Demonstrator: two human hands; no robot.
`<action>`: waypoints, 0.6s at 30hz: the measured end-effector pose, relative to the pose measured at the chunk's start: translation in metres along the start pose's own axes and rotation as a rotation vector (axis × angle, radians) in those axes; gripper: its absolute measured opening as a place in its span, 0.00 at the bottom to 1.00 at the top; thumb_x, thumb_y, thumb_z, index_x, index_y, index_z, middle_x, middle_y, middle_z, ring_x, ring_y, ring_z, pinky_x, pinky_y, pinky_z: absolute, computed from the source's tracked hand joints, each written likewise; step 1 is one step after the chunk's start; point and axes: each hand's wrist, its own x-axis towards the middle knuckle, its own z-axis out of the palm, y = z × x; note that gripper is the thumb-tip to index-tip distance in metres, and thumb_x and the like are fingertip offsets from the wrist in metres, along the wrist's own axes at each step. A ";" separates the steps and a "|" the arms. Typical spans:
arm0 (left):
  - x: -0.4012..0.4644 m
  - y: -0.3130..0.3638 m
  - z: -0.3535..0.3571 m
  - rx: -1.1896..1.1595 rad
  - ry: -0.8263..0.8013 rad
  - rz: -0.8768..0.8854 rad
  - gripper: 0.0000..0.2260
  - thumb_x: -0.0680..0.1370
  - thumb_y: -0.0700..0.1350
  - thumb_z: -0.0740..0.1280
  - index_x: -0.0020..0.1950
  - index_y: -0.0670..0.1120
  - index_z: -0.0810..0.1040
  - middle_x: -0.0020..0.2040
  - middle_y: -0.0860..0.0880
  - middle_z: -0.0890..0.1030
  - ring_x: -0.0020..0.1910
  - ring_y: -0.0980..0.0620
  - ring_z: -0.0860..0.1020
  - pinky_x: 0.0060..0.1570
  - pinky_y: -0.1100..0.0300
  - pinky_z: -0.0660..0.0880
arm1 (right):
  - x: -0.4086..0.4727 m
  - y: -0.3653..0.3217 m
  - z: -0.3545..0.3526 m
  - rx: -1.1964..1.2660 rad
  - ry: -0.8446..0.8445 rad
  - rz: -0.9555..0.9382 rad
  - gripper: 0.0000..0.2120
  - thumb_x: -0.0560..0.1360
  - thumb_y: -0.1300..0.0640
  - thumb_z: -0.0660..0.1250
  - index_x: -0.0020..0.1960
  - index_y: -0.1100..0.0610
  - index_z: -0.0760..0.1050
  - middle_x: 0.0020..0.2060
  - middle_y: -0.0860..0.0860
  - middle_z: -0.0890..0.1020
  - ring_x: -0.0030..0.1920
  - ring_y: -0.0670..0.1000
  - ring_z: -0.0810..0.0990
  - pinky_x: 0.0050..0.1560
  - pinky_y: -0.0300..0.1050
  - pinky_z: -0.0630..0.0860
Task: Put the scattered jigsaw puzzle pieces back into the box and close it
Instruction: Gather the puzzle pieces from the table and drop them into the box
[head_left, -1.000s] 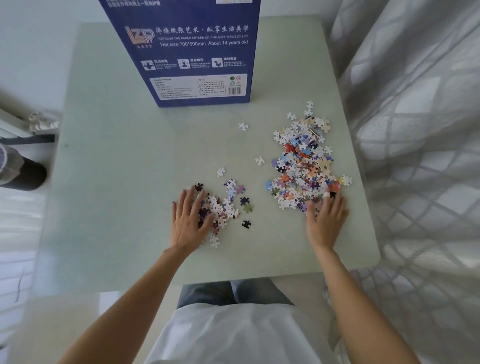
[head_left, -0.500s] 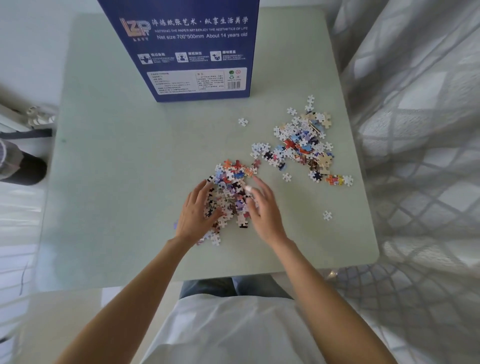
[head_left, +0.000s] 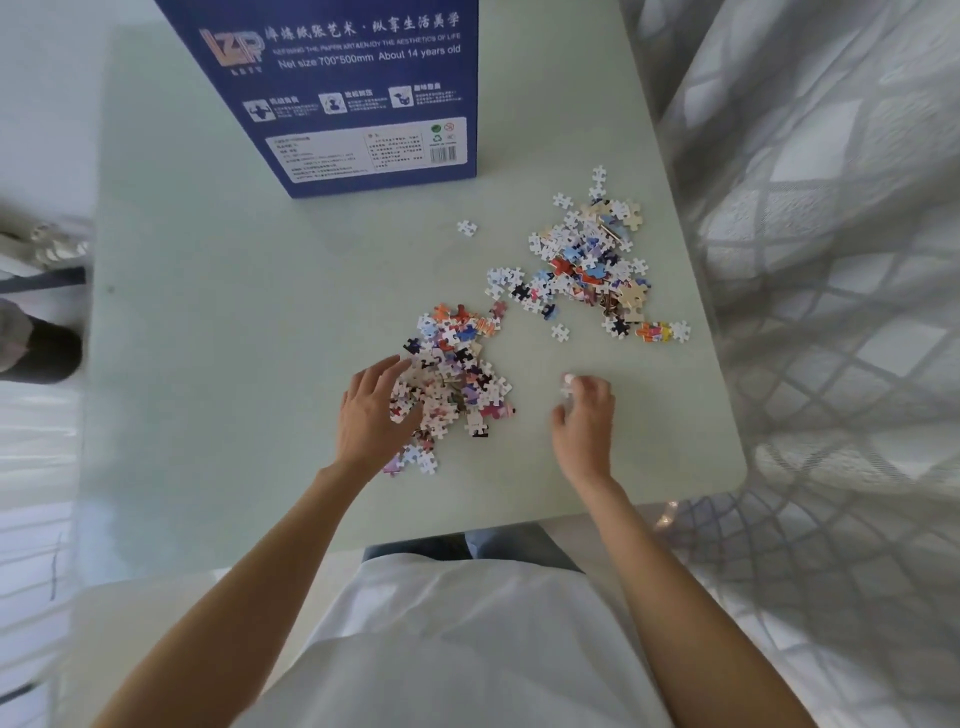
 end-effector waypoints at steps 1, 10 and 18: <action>-0.005 -0.005 -0.003 0.006 -0.007 -0.044 0.26 0.74 0.49 0.70 0.70 0.47 0.68 0.69 0.47 0.69 0.67 0.44 0.66 0.65 0.48 0.65 | -0.003 -0.014 0.009 0.033 -0.068 -0.084 0.16 0.74 0.67 0.64 0.61 0.63 0.72 0.57 0.57 0.72 0.58 0.54 0.70 0.55 0.37 0.68; 0.006 0.005 -0.007 0.081 -0.186 -0.185 0.42 0.69 0.62 0.71 0.75 0.47 0.55 0.70 0.45 0.63 0.67 0.46 0.62 0.63 0.53 0.67 | 0.035 -0.075 0.028 -0.220 -0.322 -0.521 0.26 0.71 0.59 0.70 0.67 0.57 0.66 0.64 0.58 0.68 0.63 0.56 0.66 0.63 0.51 0.69; 0.018 0.005 -0.005 -0.059 -0.167 -0.205 0.31 0.67 0.53 0.75 0.66 0.48 0.68 0.62 0.46 0.70 0.60 0.46 0.69 0.60 0.56 0.67 | 0.082 -0.112 0.031 -0.638 -0.699 -0.668 0.47 0.63 0.43 0.76 0.74 0.50 0.54 0.73 0.55 0.55 0.70 0.61 0.56 0.68 0.58 0.63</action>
